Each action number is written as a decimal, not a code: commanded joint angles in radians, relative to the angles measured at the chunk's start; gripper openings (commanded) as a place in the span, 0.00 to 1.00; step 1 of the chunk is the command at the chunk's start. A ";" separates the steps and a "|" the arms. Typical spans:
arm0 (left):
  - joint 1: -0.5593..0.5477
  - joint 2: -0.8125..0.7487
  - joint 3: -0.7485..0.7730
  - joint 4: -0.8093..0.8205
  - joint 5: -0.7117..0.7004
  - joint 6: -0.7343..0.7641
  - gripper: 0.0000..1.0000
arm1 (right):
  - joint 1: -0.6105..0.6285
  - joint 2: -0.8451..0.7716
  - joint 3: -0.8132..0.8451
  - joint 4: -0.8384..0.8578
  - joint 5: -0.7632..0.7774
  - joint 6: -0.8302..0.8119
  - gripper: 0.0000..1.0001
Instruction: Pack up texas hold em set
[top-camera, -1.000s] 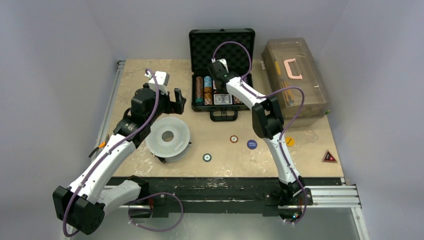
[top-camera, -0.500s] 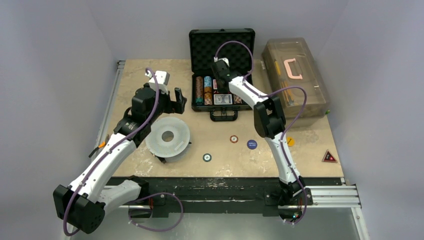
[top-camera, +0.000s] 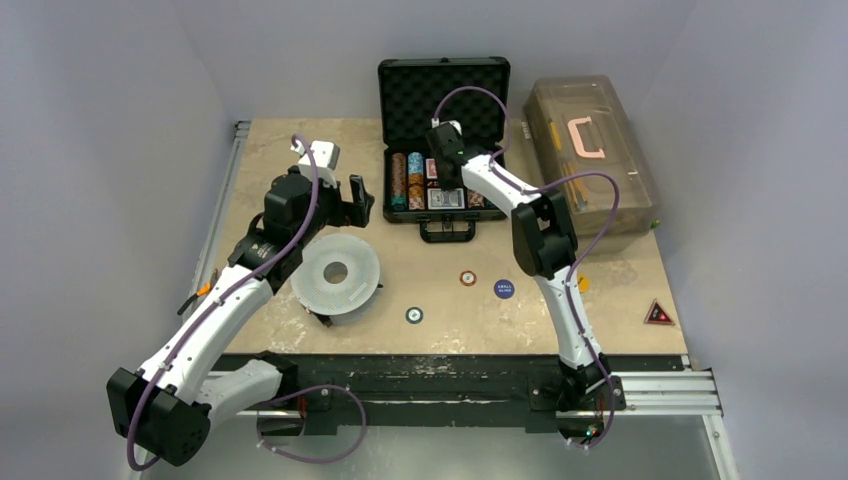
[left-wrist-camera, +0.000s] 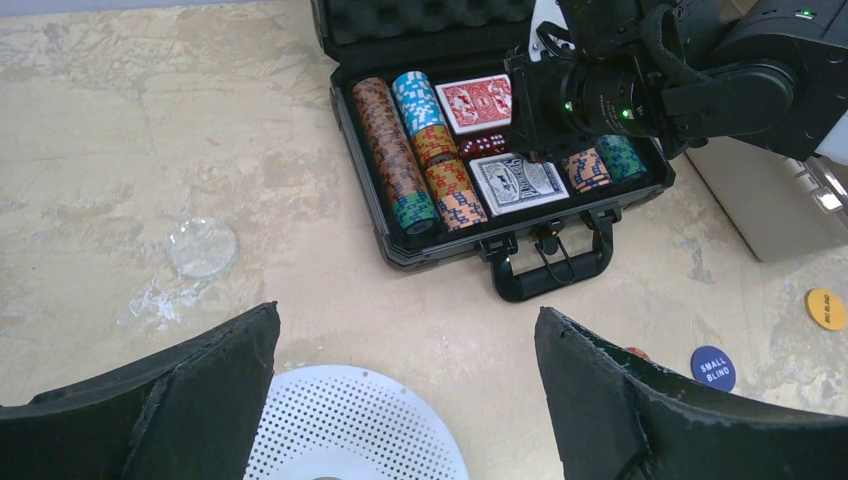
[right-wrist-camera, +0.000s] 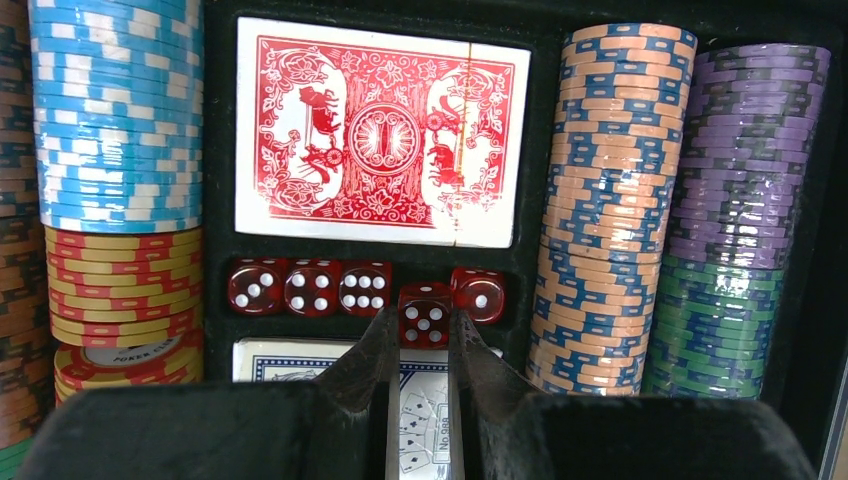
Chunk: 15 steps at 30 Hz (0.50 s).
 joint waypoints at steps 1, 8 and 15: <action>0.001 0.000 0.045 0.016 0.013 -0.009 0.94 | -0.007 -0.031 -0.024 0.005 -0.052 0.001 0.07; 0.001 0.004 0.045 0.016 0.015 -0.011 0.95 | -0.015 -0.016 -0.026 0.058 -0.068 -0.034 0.10; 0.001 0.005 0.044 0.015 0.018 -0.014 0.95 | -0.021 -0.006 -0.019 0.077 -0.081 -0.029 0.11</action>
